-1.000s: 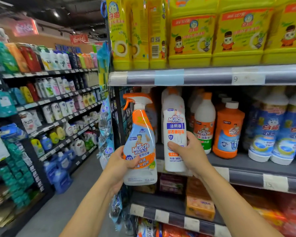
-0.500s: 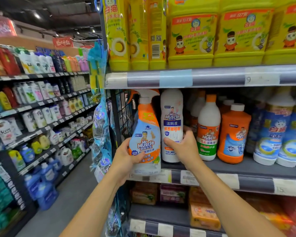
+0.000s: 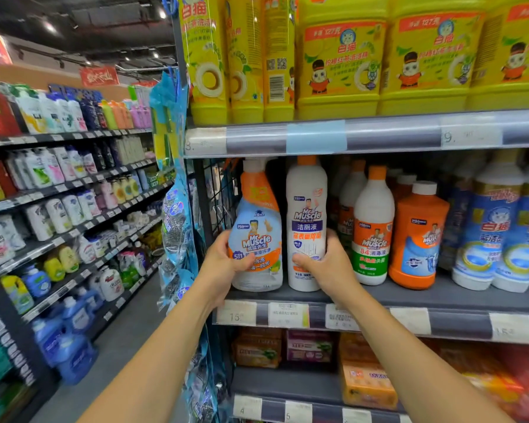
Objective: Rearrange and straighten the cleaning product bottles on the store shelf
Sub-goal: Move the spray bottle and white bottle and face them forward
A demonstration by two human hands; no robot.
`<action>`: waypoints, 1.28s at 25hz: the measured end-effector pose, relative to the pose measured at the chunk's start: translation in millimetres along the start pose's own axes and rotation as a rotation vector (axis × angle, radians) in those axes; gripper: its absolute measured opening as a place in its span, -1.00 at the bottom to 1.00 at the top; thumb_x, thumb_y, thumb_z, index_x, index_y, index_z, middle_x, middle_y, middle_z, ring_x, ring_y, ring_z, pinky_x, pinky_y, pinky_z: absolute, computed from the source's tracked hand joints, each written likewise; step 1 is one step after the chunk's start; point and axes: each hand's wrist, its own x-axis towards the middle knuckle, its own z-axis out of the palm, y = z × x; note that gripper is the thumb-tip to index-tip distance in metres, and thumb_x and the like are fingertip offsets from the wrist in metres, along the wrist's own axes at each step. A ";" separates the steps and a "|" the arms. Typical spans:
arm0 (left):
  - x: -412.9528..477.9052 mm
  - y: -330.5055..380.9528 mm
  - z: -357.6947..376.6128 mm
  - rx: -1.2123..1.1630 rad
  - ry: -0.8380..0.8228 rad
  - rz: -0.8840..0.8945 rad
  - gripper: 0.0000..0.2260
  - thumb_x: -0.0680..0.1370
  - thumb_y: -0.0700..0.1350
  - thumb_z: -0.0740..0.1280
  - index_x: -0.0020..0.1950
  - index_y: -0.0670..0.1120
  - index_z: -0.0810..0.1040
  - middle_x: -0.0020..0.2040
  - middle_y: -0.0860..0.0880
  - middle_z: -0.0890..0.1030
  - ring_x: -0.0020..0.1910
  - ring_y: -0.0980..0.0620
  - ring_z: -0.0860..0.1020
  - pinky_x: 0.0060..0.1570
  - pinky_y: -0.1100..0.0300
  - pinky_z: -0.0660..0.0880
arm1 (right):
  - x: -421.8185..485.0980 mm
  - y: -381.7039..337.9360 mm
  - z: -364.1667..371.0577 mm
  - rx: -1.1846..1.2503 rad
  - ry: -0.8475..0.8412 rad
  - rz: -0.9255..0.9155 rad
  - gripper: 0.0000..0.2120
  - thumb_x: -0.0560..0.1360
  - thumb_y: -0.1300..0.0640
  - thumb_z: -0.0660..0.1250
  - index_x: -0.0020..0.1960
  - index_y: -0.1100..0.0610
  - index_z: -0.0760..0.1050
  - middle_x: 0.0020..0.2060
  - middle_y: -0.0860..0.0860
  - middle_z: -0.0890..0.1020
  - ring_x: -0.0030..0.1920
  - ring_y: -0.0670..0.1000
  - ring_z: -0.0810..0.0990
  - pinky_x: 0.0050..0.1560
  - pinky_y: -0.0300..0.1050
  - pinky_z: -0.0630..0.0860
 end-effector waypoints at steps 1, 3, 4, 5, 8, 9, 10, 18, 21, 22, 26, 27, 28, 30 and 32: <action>1.6 -1.9 -0.5 0.007 0.009 -0.021 -0.56 0.41 -0.42 0.42 0.18 -0.04 0.49 0.07 -0.08 0.68 0.11 -0.09 0.63 0.07 0.01 0.57 | -0.4 -0.3 -1.1 -0.014 -0.009 0.007 -0.47 0.33 0.16 0.55 0.16 -0.10 0.37 -0.05 -0.23 0.60 -0.12 -0.35 0.60 -0.29 -0.45 0.50; 4.4 -5.8 -0.5 0.009 0.027 -0.065 -0.55 0.41 -0.43 0.42 0.22 -0.08 0.47 0.10 -0.13 0.66 0.13 -0.12 0.62 0.12 -0.04 0.55 | -0.5 0.1 -5.3 -0.059 -0.040 0.030 -0.45 0.32 0.16 0.56 0.15 -0.14 0.35 -0.06 -0.27 0.58 -0.13 -0.33 0.59 -0.27 -0.44 0.47; 5.7 -6.7 -0.4 -0.001 0.030 -0.084 -0.55 0.42 -0.42 0.41 0.24 -0.11 0.46 0.11 -0.15 0.65 0.13 -0.13 0.61 0.14 -0.06 0.54 | -0.8 1.0 -8.1 -0.099 -0.070 0.041 -0.43 0.31 0.16 0.57 0.16 -0.13 0.35 -0.06 -0.28 0.56 -0.12 -0.32 0.57 -0.25 -0.44 0.45; 6.8 -6.7 -0.1 -0.006 0.029 -0.098 -0.54 0.43 -0.43 0.40 0.26 -0.13 0.45 0.12 -0.15 0.64 0.13 -0.13 0.61 0.15 -0.05 0.53 | -1.1 2.1 -10.9 -0.145 -0.103 0.050 -0.42 0.30 0.15 0.58 0.17 -0.12 0.35 -0.04 -0.28 0.55 -0.09 -0.31 0.55 -0.23 -0.44 0.43; 8.5 -4.0 -0.1 0.017 0.005 -0.125 -0.52 0.44 -0.44 0.38 0.31 -0.16 0.42 0.16 -0.17 0.62 0.16 -0.12 0.59 0.15 0.02 0.51 | 0.9 5.8 -17.6 -0.257 -0.165 0.078 -0.38 0.28 0.13 0.59 0.25 0.02 0.39 0.09 -0.11 0.59 0.00 -0.16 0.53 -0.10 -0.38 0.41; 8.0 -4.0 -0.7 0.024 -0.005 -0.124 -0.52 0.43 -0.45 0.39 0.30 -0.16 0.43 0.16 -0.17 0.62 0.16 -0.12 0.59 0.15 0.02 0.51 | 1.5 6.6 -18.4 -0.283 -0.173 0.082 -0.38 0.29 0.13 0.59 0.27 0.05 0.40 0.14 -0.07 0.60 0.03 -0.13 0.53 -0.05 -0.33 0.42; 6.6 -4.4 -1.0 0.042 -0.013 -0.117 -0.53 0.41 -0.45 0.41 0.27 -0.16 0.45 0.14 -0.16 0.63 0.15 -0.12 0.59 0.14 0.03 0.52 | 1.6 6.9 -18.6 -0.304 -0.174 0.082 -0.38 0.29 0.12 0.59 0.27 0.06 0.40 0.17 -0.04 0.60 0.04 -0.12 0.52 -0.04 -0.30 0.42; 5.1 -8.8 1.2 0.186 0.077 -0.082 -0.56 0.40 -0.40 0.44 0.19 -0.08 0.46 0.13 -0.12 0.63 0.12 -0.08 0.60 0.17 -0.04 0.52 | -0.1 5.8 -17.5 -0.347 -0.136 0.079 -0.44 0.30 0.09 0.58 0.22 0.05 0.43 0.19 0.00 0.61 0.00 -0.14 0.51 -0.19 -0.43 0.36; 4.1 -7.6 2.3 0.168 0.019 -0.081 -0.57 0.43 -0.42 0.40 0.22 -0.10 0.46 0.15 -0.14 0.63 0.12 -0.07 0.60 0.20 -0.03 0.51 | -1.8 4.3 -18.1 -0.350 -0.137 0.078 -0.44 0.30 0.09 0.58 0.23 0.05 0.43 0.20 0.00 0.61 0.03 -0.14 0.51 -0.09 -0.36 0.40; 3.8 -7.7 2.3 0.171 -0.007 -0.075 -0.58 0.44 -0.42 0.39 0.24 -0.11 0.46 0.17 -0.14 0.63 0.13 -0.07 0.60 0.21 -0.03 0.50 | -2.3 3.5 -18.5 -0.349 -0.141 0.081 -0.44 0.30 0.09 0.58 0.23 0.05 0.43 0.20 0.00 0.61 0.05 -0.12 0.53 -0.04 -0.31 0.43; 5.3 -8.9 0.3 0.203 -0.073 -0.070 -0.62 0.47 -0.38 0.39 0.23 -0.08 0.50 0.14 -0.09 0.65 0.17 -0.07 0.59 0.22 0.00 0.49 | -6.0 -1.7 -20.1 -0.333 -0.159 0.092 -0.42 0.32 0.09 0.57 0.26 0.07 0.42 0.22 0.02 0.60 0.17 -0.02 0.57 0.03 -0.22 0.46; 5.4 -10.0 -1.0 0.225 -0.071 -0.074 -0.63 0.47 -0.35 0.40 0.23 -0.07 0.50 0.15 -0.08 0.64 0.18 -0.08 0.59 0.23 0.00 0.49 | -6.7 -3.8 -19.5 -0.334 -0.166 0.092 -0.43 0.32 0.09 0.56 0.26 0.07 0.42 0.23 0.03 0.59 0.19 0.00 0.57 0.05 -0.21 0.47; 5.2 -10.9 -1.0 0.249 -0.046 -0.093 -0.61 0.47 -0.31 0.42 0.26 -0.11 0.46 0.17 -0.09 0.63 0.20 -0.09 0.57 0.25 -0.02 0.48 | -8.0 -5.4 -20.0 -0.342 -0.172 0.096 -0.43 0.34 0.09 0.56 0.27 0.08 0.41 0.24 0.03 0.59 0.19 0.01 0.56 0.08 -0.18 0.48; 3.7 -10.4 1.3 0.329 0.058 -0.135 -0.52 0.47 -0.23 0.45 0.30 -0.15 0.31 0.22 -0.10 0.57 0.19 -0.09 0.55 0.25 -0.03 0.46 | -13.6 -7.8 -24.3 -0.367 -0.177 0.105 -0.44 0.36 0.08 0.53 0.28 0.09 0.39 0.24 0.02 0.58 0.20 0.01 0.56 0.12 -0.14 0.50; -2.5 -5.8 8.2 0.420 0.154 -0.143 -0.46 0.48 -0.18 0.45 0.33 -0.13 0.22 0.22 -0.08 0.53 0.15 -0.05 0.54 0.18 0.03 0.46 | -23.8 -8.6 -36.5 -0.373 -0.141 0.100 -0.41 0.38 0.07 0.52 0.33 0.08 0.36 0.22 -0.04 0.55 0.19 -0.04 0.54 0.14 -0.15 0.50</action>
